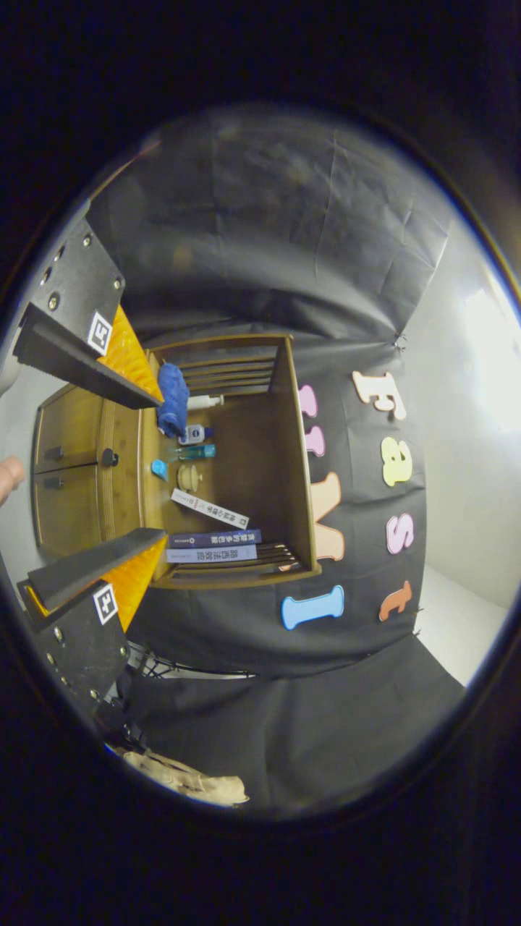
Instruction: Pull open the drawer, take out the items inside it, and place them on the countertop above the cabinet.
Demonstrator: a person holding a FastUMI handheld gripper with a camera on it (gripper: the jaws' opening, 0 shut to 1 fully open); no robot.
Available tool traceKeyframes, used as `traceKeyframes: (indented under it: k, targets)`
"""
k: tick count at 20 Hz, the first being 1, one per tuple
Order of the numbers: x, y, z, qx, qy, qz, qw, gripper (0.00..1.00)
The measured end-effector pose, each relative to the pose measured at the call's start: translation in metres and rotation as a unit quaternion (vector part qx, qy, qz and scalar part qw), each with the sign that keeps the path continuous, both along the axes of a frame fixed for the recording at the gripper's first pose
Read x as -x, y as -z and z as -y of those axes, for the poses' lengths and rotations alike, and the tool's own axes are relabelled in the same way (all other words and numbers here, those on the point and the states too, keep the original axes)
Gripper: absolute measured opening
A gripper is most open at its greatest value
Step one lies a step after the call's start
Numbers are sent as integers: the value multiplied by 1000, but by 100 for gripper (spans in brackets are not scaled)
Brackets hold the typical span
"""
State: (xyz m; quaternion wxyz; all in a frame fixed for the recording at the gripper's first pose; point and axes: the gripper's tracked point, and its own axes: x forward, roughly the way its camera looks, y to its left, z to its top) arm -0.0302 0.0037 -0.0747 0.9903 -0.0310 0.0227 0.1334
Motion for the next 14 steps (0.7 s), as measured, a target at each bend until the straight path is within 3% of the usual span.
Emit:
traceKeyframes:
  k: [14]
  targets:
    - [-4,9,3,-2,2,-9,1000,99]
